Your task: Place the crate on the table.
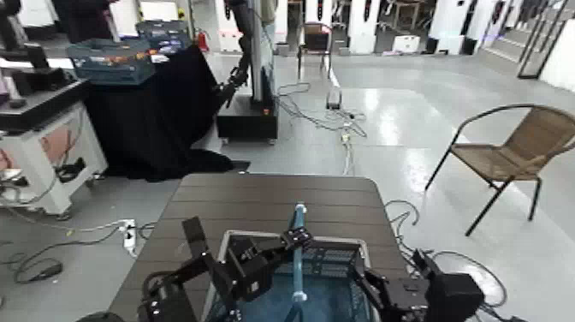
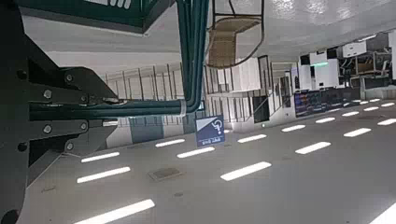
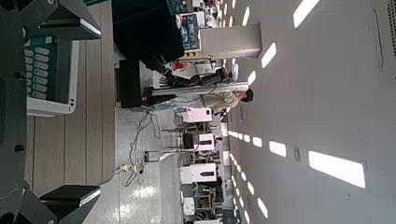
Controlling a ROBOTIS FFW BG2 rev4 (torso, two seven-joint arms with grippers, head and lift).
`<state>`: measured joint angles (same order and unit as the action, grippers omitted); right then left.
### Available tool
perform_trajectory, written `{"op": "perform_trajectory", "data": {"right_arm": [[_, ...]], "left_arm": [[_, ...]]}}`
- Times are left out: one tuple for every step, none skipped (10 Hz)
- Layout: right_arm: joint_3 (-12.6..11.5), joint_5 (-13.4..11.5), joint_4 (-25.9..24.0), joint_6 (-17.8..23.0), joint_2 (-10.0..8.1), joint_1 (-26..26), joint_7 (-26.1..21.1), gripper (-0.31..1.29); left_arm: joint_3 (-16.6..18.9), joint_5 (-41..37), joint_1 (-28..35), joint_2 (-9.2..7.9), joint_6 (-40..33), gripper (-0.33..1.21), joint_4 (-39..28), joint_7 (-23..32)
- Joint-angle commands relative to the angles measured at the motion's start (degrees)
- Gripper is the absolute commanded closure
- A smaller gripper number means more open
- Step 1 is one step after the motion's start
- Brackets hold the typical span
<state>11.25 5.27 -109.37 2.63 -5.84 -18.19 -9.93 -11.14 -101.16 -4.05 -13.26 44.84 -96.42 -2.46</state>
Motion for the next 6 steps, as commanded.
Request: {"op": "perform_trajectory", "data": {"right_arm": [[0.0, 0.1, 0.0, -0.1, 0.04, 0.0, 0.0, 0.13], [0.1, 0.1, 0.0, 0.0, 0.04, 0.0, 0.0, 0.13], [0.2, 0.1, 0.0, 0.0, 0.04, 0.0, 0.0, 0.13], [0.2, 0.2, 0.0, 0.0, 0.04, 0.0, 0.0, 0.13], [0.2, 0.3, 0.1, 0.0, 0.04, 0.1, 0.0, 0.13], [0.3, 0.4, 0.2, 0.1, 0.13, 0.1, 0.0, 0.13]], "left_arm": [[0.0, -0.1, -1.9, -0.01, 0.4, 1.18, 1.9, -0.2], [-0.8, -0.1, -4.0, -0.54, 1.5, 1.18, 4.0, -1.1], [-2.0, -0.1, -6.0, -0.89, 1.7, 1.18, 6.1, -2.5], [-3.2, 0.0, -8.3, -1.07, 2.4, 1.18, 8.8, -3.7], [-3.8, 0.0, -10.0, -1.07, 2.6, 1.18, 10.8, -4.4], [-3.9, 0.1, -11.5, -1.16, 2.6, 1.18, 12.7, -4.5]]}}
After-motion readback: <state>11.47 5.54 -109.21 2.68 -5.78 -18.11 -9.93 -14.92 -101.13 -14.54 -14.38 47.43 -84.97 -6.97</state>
